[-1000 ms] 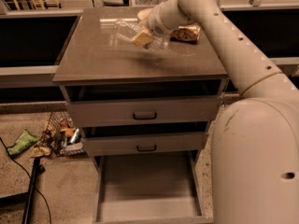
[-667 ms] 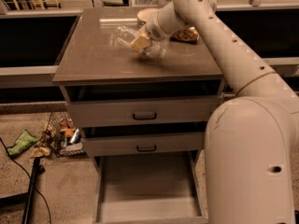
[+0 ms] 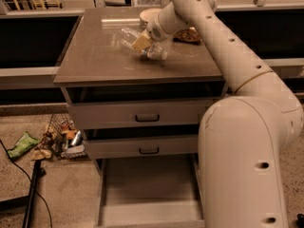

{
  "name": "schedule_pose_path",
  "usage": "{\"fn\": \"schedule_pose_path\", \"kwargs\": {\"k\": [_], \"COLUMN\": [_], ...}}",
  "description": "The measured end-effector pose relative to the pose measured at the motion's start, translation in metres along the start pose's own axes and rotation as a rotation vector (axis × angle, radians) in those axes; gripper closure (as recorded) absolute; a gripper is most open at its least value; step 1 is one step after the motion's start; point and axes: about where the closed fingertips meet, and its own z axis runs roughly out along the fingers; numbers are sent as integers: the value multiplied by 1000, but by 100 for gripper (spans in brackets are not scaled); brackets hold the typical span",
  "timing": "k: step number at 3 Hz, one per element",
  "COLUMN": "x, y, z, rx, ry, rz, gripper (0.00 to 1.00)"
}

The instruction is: Pick water bottle from bottom drawer and place on counter

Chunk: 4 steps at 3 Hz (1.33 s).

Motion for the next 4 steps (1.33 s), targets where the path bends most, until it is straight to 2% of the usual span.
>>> {"fn": "schedule_pose_path", "kwargs": {"k": [2,3,4], "x": [-5,-7,-7], "y": [-5,-5,-7], "z": [-10,-14,-20], "rx": [44,57,75], "ry": [17,19,10], "rz": [34,39,43], "gripper": [14,0,0]}}
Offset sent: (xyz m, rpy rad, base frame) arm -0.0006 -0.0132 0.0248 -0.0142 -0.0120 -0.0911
